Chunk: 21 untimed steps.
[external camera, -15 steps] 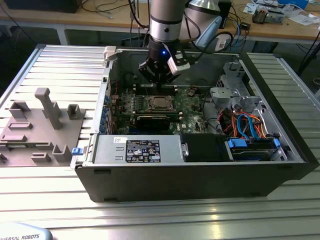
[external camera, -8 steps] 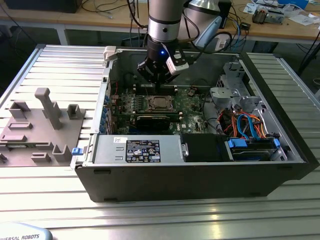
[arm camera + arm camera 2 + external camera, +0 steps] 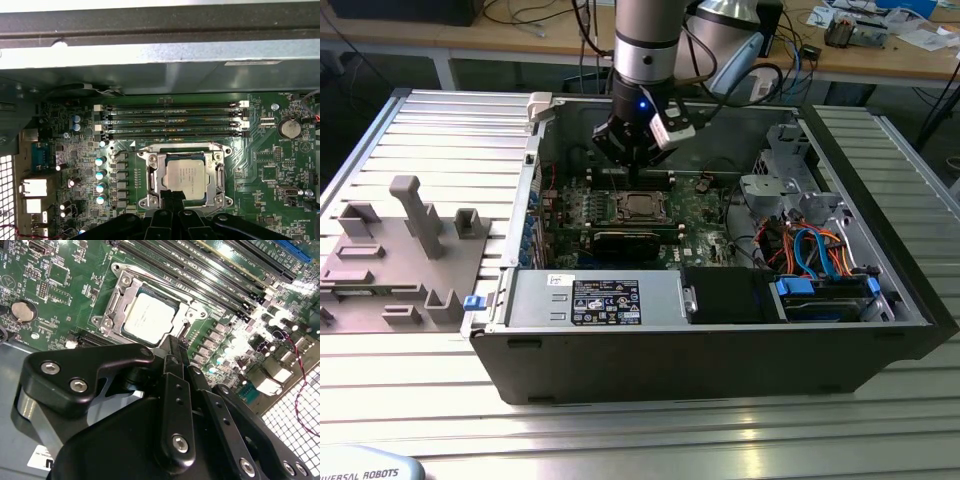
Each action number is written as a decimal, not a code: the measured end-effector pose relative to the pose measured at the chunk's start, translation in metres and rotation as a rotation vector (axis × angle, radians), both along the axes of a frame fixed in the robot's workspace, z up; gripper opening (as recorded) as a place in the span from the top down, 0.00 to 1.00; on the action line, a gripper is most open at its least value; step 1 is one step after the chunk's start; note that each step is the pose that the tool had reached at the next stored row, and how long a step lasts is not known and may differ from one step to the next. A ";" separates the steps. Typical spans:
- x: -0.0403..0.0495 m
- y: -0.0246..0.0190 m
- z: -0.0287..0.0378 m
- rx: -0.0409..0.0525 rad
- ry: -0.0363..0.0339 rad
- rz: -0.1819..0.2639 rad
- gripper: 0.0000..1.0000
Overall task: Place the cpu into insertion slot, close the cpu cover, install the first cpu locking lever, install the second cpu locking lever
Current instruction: 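Install the first cpu locking lever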
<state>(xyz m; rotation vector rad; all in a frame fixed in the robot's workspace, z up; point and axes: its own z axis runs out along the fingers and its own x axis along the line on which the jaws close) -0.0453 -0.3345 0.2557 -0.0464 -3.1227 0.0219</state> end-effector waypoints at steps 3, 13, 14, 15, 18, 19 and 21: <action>-0.0007 0.0000 0.0000 0.0000 0.0000 0.000 0.89; -0.0052 0.0000 0.0000 0.0001 0.0000 0.000 0.89; -0.0056 0.0000 0.0000 0.0001 0.0000 0.000 0.89; -0.0060 0.0000 0.0000 0.0004 -0.0001 0.000 0.89; -0.0074 0.0000 0.0000 0.0006 -0.0004 0.000 0.89; -0.0076 0.0000 0.0000 0.0007 -0.0006 0.000 0.89; -0.0084 0.0000 0.0001 0.0008 -0.0009 0.000 0.89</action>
